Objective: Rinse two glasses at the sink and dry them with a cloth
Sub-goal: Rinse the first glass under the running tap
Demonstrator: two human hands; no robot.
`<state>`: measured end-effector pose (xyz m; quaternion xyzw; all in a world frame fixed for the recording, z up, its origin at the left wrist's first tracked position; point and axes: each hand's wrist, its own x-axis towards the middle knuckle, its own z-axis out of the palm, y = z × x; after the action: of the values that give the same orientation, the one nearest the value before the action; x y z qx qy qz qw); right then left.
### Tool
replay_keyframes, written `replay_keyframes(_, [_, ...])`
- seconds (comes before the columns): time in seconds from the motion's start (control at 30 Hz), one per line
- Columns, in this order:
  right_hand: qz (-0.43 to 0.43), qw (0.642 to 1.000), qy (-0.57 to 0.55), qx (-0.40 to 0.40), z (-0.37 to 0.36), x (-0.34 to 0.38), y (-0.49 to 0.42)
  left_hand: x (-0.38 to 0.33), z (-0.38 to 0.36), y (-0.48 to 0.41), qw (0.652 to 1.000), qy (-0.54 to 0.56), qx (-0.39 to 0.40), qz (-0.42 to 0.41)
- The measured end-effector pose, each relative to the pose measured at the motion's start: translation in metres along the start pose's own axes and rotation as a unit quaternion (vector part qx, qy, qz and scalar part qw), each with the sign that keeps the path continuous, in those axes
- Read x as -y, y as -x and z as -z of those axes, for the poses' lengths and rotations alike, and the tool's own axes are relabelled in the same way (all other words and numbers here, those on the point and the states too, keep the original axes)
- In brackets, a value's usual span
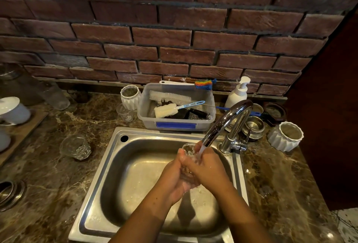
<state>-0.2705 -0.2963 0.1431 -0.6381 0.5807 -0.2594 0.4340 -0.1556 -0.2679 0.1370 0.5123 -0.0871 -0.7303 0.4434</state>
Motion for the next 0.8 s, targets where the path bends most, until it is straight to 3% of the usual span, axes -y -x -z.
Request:
replay_keyframes(0.13, [-0.03, 0.99, -0.118, -0.07, 0.005, 0.001, -0.018, 0.0, 0.001, 0.004, 0.998, 0.045, 0.034, 0.021])
replay_keyframes(0.27, [-0.064, 0.97, -0.215, -0.092, -0.009, -0.007, -0.012, 0.004, 0.003, 0.003, 0.987, 0.153, 0.044, 0.034])
replay_keyframes(0.37, [0.005, 0.978, -0.196, -0.07, -0.014, -0.012, 0.003, 0.006, 0.007, 0.005, 0.986, 0.151, 0.056, 0.038])
replay_keyframes(0.5, [0.061, 0.986, -0.14, 0.073, -0.001, -0.023, 0.01, 0.004, 0.01, 0.002, 0.983, 0.163, 0.055, 0.06])
replay_keyframes(0.57, [0.077, 0.988, -0.094, 0.092, 0.009, -0.02, 0.01, 0.003, 0.011, 0.003, 0.984, 0.154, 0.069, 0.064])
replay_keyframes(0.67, [0.108, 0.985, -0.122, 0.061, 0.016, -0.016, 0.01, 0.004, 0.01, 0.002, 0.99, 0.112, 0.078, 0.035])
replay_keyframes(0.8, [0.099, 0.988, -0.106, -0.05, 0.011, -0.012, -0.001, 0.006, 0.006, -0.001, 0.996, 0.042, 0.078, 0.019])
